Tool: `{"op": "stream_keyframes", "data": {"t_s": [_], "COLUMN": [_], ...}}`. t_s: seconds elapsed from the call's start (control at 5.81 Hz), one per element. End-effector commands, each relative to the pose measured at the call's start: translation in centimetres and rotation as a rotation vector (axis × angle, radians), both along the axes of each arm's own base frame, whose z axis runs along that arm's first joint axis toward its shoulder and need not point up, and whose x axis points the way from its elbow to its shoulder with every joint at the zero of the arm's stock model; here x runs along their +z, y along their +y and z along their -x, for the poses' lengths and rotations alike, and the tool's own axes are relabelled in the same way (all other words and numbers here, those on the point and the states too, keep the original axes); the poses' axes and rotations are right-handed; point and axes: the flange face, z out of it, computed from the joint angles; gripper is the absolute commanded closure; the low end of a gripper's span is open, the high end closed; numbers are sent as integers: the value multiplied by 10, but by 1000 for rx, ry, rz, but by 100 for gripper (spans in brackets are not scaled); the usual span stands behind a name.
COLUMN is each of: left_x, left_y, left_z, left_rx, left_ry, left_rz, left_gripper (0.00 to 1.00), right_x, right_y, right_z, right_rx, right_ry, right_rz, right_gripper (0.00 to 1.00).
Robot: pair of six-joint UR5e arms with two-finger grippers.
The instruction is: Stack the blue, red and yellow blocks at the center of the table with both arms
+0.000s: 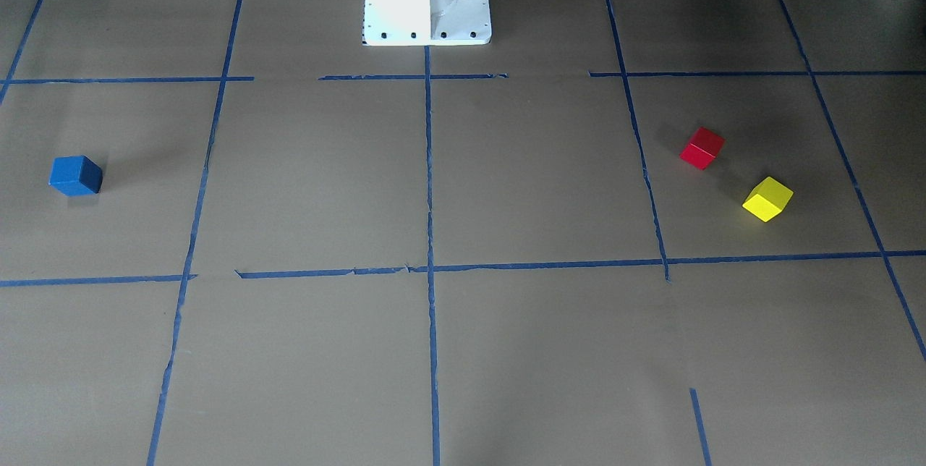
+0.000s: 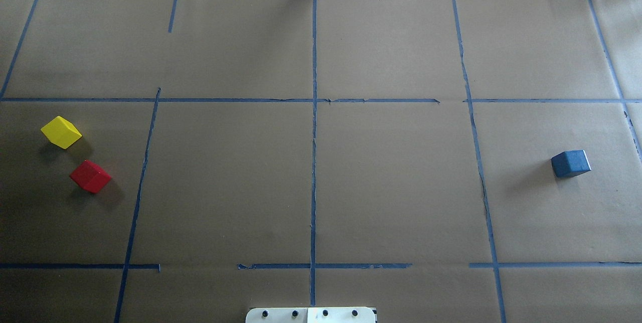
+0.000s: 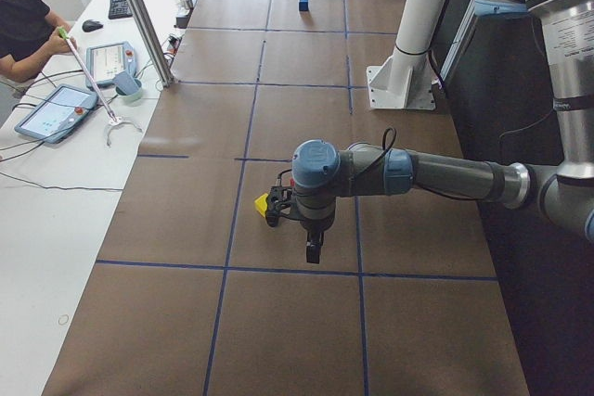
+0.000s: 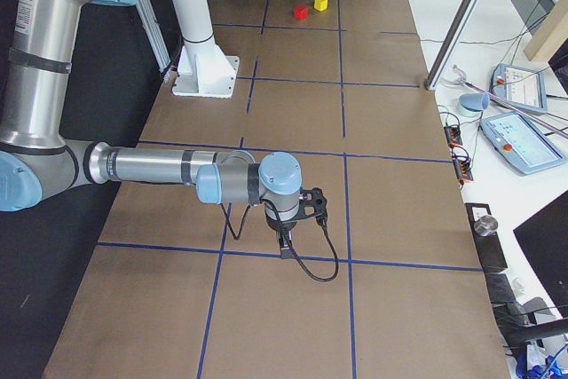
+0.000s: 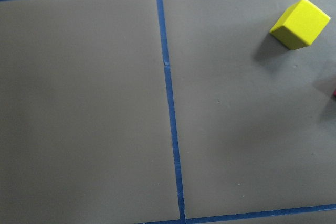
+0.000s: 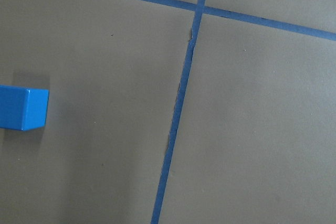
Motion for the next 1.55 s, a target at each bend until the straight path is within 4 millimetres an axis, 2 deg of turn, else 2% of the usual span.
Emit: {"op": "stream_keyframes", "data": {"t_s": [0.0,0.86,1.03,1.38], "left_x": [1,-8,-6,-11], "left_y": [-3,-5,-10,-10], "left_z": [-4,-7,-7,-10], "left_rx": [39,47,47,49], "left_ry": [2,5,5,37], "left_rz": [-32,-55,-54,-63], "left_gripper": [0,0,0,0], "right_x": [-1,-2,-3,-19], "right_y": [2,1,-1,-10], "right_z": [-1,7,26,83], "right_rx": [2,-21,-64,-86], "right_ry": [1,-39,-47,-60], "right_rz": [20,4,7,-17], "right_gripper": [0,0,0,0]}}
